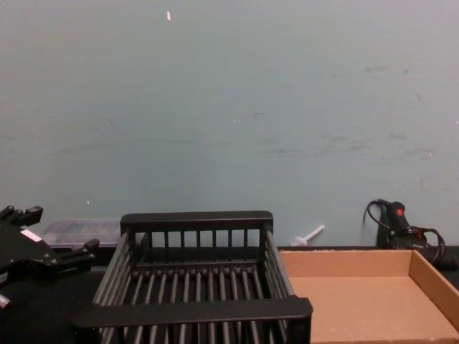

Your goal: Pick up the white tape and place it into the black box , Pick up the silver tape and place it into the brown box.

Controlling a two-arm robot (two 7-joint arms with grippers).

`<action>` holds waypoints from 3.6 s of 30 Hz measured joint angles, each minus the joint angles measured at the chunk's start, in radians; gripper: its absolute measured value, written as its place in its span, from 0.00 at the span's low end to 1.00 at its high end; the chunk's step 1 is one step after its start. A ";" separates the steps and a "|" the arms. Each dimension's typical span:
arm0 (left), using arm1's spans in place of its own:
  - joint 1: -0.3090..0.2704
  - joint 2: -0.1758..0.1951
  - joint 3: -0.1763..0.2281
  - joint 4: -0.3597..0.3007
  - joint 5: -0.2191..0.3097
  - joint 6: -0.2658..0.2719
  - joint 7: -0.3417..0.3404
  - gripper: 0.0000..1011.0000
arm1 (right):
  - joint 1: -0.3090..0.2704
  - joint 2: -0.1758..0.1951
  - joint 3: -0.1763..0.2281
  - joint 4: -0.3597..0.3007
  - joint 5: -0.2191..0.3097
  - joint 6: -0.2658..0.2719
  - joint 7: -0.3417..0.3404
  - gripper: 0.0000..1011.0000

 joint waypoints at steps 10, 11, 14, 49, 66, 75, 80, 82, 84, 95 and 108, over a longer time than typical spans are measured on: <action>0.000 0.000 0.000 0.000 0.000 0.000 0.000 0.99 | 0.013 0.000 0.044 -0.038 -0.027 -0.048 0.029 0.09; 0.000 0.000 0.000 0.000 0.000 0.000 0.000 0.99 | 0.017 0.000 0.046 -0.038 -0.030 -0.050 0.030 0.09; 0.000 0.000 0.000 0.000 0.000 0.000 0.000 0.99 | 0.040 -0.005 0.054 -0.035 -0.047 -0.062 0.032 0.09; 0.000 0.000 0.000 0.000 0.000 0.000 0.000 0.99 | 0.546 -0.178 -0.131 0.368 -0.233 -0.268 0.164 0.09; 0.000 0.000 0.000 0.000 0.000 0.000 0.000 0.99 | 0.736 -0.338 -0.235 0.656 -0.316 -0.399 0.151 0.09; 0.000 0.000 0.000 0.000 0.000 0.000 0.000 0.99 | 0.798 -0.413 -0.266 0.816 -0.343 -0.466 0.145 0.09; 0.000 0.000 0.000 0.000 0.000 0.000 0.000 0.99 | 0.814 -0.434 -0.272 0.872 -0.352 -0.486 0.145 0.09; 0.000 0.000 0.000 0.000 0.000 0.000 0.000 0.99 | 0.814 -0.433 -0.272 0.872 -0.352 -0.486 0.145 0.09; 0.000 0.000 0.000 0.000 0.000 0.000 0.000 0.99 | 0.814 -0.433 -0.272 0.871 -0.352 -0.486 0.145 0.09; 0.000 0.000 0.000 0.000 0.000 0.000 0.000 0.99 | 0.814 -0.432 -0.272 0.866 -0.351 -0.485 0.145 0.22; 0.000 0.000 0.000 0.000 0.000 0.000 0.000 0.99 | 0.813 -0.432 -0.272 0.864 -0.351 -0.484 0.144 0.60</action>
